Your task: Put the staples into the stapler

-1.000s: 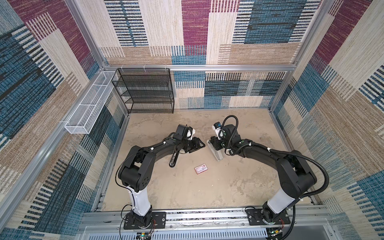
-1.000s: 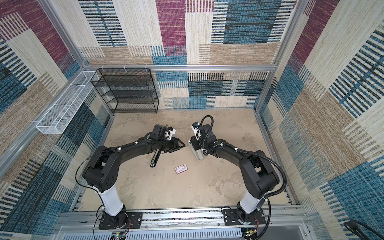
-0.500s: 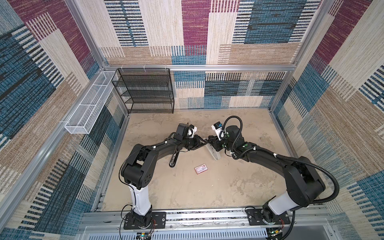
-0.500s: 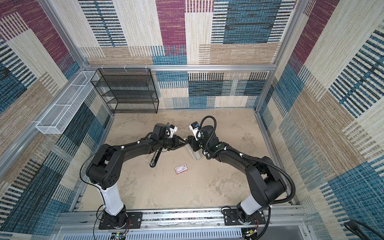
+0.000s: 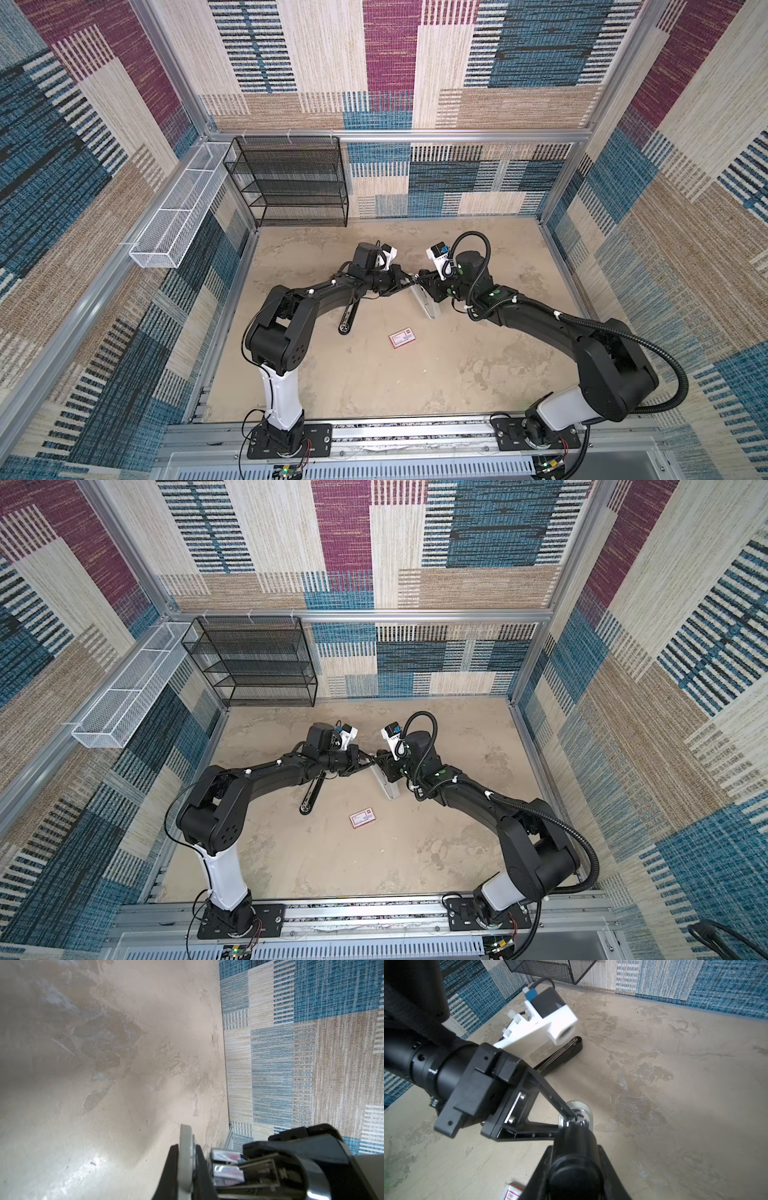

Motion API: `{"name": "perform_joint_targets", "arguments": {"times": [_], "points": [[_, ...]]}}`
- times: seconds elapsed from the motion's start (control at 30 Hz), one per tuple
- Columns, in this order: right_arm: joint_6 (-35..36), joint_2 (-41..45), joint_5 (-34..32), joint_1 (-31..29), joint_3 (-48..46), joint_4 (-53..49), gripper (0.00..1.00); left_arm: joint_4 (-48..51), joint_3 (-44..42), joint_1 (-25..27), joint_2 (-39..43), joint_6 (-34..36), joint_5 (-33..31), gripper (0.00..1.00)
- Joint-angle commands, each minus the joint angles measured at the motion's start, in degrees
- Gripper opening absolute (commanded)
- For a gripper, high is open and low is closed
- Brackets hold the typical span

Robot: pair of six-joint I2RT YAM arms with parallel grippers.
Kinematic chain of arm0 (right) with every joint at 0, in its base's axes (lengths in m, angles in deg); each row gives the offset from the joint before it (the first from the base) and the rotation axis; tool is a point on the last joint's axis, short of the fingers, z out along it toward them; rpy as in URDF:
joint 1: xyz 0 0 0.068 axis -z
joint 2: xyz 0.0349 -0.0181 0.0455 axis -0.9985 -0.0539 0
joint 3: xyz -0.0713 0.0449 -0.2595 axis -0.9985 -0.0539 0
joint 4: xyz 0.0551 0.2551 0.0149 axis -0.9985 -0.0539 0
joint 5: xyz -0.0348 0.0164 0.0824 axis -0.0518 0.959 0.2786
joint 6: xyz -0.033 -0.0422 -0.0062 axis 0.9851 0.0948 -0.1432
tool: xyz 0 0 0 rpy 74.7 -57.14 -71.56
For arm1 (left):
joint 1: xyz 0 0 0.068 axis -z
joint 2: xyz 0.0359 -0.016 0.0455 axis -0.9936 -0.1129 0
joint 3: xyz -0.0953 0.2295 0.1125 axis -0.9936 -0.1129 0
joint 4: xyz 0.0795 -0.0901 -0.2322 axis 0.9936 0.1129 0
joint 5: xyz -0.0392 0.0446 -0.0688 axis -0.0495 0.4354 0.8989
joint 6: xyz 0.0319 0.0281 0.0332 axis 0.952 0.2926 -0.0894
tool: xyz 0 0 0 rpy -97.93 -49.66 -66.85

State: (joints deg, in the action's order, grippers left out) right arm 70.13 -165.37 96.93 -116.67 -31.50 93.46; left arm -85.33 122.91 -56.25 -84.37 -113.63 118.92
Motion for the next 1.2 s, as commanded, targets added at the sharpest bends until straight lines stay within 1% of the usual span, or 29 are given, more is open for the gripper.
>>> {"name": "perform_joint_targets", "arguments": {"times": [0.0, 0.2, 0.43, 0.63, 0.73, 0.83, 0.9, 1.03, 1.17], "points": [[0.16, 2.56, 1.81, -0.39, -0.64, 4.21, 0.0, -3.66, 0.52, -0.26, -0.83, -2.56, -1.62, 0.0], [-0.74, 9.4, -1.71, -0.39, -3.72, 3.6, 0.0, -6.72, -0.72, -3.02, -1.38, -6.57, -2.57, 0.0], [-3.69, 19.59, -4.1, -0.39, -10.75, 0.96, 0.01, -14.01, -2.9, -7.41, -1.49, -12.44, -2.27, 0.0], [-9.19, 26.83, -3.85, -0.39, -18.15, -0.36, 0.05, -25.03, -5.12, -10.99, -2.15, -20.0, -1.08, 0.0], [-11.73, 29.77, -3.1, -0.4, -21.79, -0.24, 0.1, -26.99, -5.21, -12.09, -1.96, -21.62, -0.43, 0.0], [-14.28, 31.71, -1.6, -0.55, -25.44, 1.49, 0.15, -27.4, -5.65, -12.5, -1.07, -21.65, -0.61, 0.0], [-15.74, 32.56, -1.91, -0.73, -27.33, 2.11, 0.22, -28.0, -5.81, -12.68, -0.79, -22.1, -0.32, 0.0], [-17.47, 33.26, -2.39, -1.17, -30.12, 3.26, 0.32, -31.71, -6.61, -12.68, -1.13, -24.73, 0.19, 0.0], [-18.03, 33.44, -3.19, -1.43, -31.2, 3.02, 0.38, -32.51, -7.21, -12.68, -0.97, -24.73, 0.42, 0.0]]}}
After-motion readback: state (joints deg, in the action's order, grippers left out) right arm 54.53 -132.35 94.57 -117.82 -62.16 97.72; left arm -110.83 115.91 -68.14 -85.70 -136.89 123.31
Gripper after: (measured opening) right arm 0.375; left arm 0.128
